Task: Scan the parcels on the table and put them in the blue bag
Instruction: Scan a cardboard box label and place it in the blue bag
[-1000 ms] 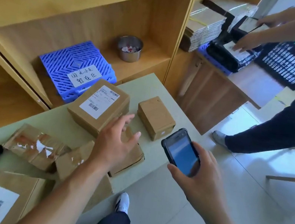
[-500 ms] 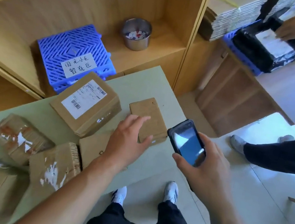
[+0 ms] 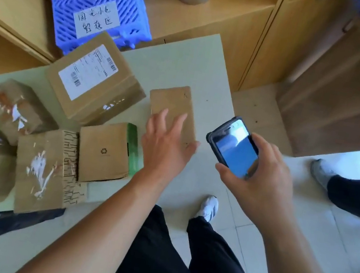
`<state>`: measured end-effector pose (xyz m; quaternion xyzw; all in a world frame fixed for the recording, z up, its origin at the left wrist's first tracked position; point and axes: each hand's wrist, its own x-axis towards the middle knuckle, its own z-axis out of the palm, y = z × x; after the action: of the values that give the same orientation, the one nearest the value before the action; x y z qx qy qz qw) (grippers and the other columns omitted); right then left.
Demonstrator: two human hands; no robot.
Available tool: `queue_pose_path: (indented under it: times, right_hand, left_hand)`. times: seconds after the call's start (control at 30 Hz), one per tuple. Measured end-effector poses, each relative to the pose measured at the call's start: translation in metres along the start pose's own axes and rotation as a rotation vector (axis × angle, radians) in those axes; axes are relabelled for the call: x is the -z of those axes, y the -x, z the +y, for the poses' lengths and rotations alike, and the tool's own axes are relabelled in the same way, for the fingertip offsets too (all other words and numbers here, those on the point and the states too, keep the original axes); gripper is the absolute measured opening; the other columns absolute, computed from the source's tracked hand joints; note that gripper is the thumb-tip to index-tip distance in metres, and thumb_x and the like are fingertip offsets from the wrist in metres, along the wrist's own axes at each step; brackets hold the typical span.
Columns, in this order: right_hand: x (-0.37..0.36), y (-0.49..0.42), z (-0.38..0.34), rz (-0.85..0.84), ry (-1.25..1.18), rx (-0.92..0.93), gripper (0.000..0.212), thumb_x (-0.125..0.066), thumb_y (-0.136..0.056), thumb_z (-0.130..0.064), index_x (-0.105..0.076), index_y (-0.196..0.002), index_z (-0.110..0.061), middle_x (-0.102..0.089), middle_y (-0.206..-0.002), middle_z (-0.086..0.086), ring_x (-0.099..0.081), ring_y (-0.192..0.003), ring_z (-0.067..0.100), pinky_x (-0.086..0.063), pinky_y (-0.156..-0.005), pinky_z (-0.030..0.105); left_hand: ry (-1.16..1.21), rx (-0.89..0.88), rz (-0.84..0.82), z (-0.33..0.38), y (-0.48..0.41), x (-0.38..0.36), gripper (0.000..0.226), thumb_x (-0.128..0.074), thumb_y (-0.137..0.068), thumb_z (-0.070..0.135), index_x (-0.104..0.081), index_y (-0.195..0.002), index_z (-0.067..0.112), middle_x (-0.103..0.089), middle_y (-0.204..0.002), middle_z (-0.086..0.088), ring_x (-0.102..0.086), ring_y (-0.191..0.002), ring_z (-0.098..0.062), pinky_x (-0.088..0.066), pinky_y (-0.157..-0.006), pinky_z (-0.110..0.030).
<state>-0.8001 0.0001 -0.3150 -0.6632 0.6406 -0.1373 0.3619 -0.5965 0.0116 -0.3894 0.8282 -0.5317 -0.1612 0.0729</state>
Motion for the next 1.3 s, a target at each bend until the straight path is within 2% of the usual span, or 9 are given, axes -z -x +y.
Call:
queue_pose_path:
  times: [0.17,0.37,0.5,0.57,0.63,0.73,0.93,1.13,1.3]
  right_hand:
    - [-0.004,-0.008,0.015,-0.067,0.008,0.029,0.088,-0.076,-0.069,-0.055,-0.045,-0.144,-0.022,-0.054,-0.120,-0.010,-0.052,-0.084,0.008,-0.033,-0.065,0.007]
    - [0.000,-0.006,0.022,-0.087,0.004,0.036,0.085,-0.080,-0.069,-0.051,-0.047,-0.142,-0.020,-0.054,-0.112,-0.009,-0.051,-0.076,0.007,-0.035,-0.064,0.006]
    - [0.001,-0.005,0.024,-0.085,-0.014,0.034,0.084,-0.081,-0.069,-0.050,-0.049,-0.141,-0.020,-0.053,-0.109,-0.010,-0.051,-0.073,0.005,-0.036,-0.066,0.003]
    - [0.002,-0.005,0.024,-0.080,-0.023,0.038,0.084,-0.081,-0.069,-0.050,-0.049,-0.140,-0.019,-0.053,-0.108,-0.010,-0.053,-0.073,0.000,-0.035,-0.068,0.001]
    - [0.003,-0.004,0.024,-0.081,-0.019,0.052,0.085,-0.080,-0.069,-0.052,-0.049,-0.141,-0.020,-0.053,-0.108,-0.011,-0.052,-0.073,-0.003,-0.036,-0.066,0.002]
    - [0.004,-0.003,0.022,-0.081,-0.006,0.061,0.085,-0.078,-0.069,-0.055,-0.047,-0.142,-0.023,-0.054,-0.110,-0.011,-0.052,-0.074,-0.003,-0.035,-0.061,0.007]
    - [0.006,-0.002,0.026,-0.066,-0.006,0.051,0.083,-0.078,-0.069,-0.054,-0.049,-0.140,-0.022,-0.053,-0.104,-0.011,-0.051,-0.074,-0.002,-0.035,-0.066,0.003]
    - [0.017,-0.006,0.033,-0.050,0.004,0.015,0.082,-0.080,-0.070,-0.051,-0.049,-0.140,-0.023,-0.052,-0.109,-0.013,-0.052,-0.077,-0.003,-0.033,-0.063,0.006]
    - [0.023,-0.011,0.030,-0.028,-0.021,0.013,0.082,-0.079,-0.069,-0.052,-0.049,-0.139,-0.024,-0.053,-0.105,-0.013,-0.052,-0.075,-0.004,-0.035,-0.063,0.004]
  left_hand:
    - [0.011,0.141,-0.030,0.002,0.006,-0.027,0.093,-0.073,-0.082,0.063,-0.019,-0.158,0.051,-0.012,-0.168,-0.008,-0.012,-0.153,-0.032,-0.030,-0.114,-0.054]
    - [0.090,0.170,0.026,0.006,0.011,-0.030,0.082,-0.071,-0.084,0.048,-0.031,-0.156,0.047,-0.015,-0.165,-0.008,-0.014,-0.151,-0.031,-0.036,-0.108,-0.052]
    - [0.582,0.186,0.082,-0.001,0.013,-0.020,0.072,-0.065,-0.094,0.025,-0.031,-0.157,0.038,-0.031,-0.160,-0.001,-0.032,-0.145,-0.015,-0.038,-0.106,-0.017]
    - [0.765,0.244,0.060,-0.014,0.015,-0.017,0.069,-0.051,-0.099,0.013,-0.028,-0.158,0.040,-0.041,-0.158,0.004,-0.046,-0.140,-0.012,-0.045,-0.110,-0.028]
    - [0.726,0.325,0.043,-0.027,0.018,-0.016,0.076,-0.044,-0.095,0.005,-0.024,-0.158,0.042,-0.038,-0.161,0.006,-0.047,-0.141,-0.016,-0.045,-0.113,-0.044]
    - [0.586,0.345,0.107,-0.033,0.025,-0.015,0.074,-0.046,-0.093,-0.001,-0.030,-0.158,0.030,-0.035,-0.160,0.005,-0.037,-0.146,-0.017,-0.037,-0.117,-0.045]
    - [0.233,-0.150,0.168,-0.004,0.015,-0.022,0.067,-0.064,-0.091,0.007,-0.046,-0.153,0.024,-0.025,-0.168,-0.009,-0.019,-0.156,-0.035,-0.029,-0.122,-0.050]
    - [0.207,-0.197,0.051,0.032,-0.012,-0.029,0.064,-0.066,-0.094,0.021,-0.045,-0.154,0.020,-0.038,-0.164,-0.010,-0.023,-0.155,-0.034,-0.030,-0.122,-0.052]
    - [0.149,-0.178,0.115,0.023,-0.008,-0.021,0.072,-0.071,-0.093,0.027,-0.039,-0.157,0.032,-0.047,-0.139,-0.007,-0.042,-0.128,-0.030,-0.054,-0.092,-0.044]
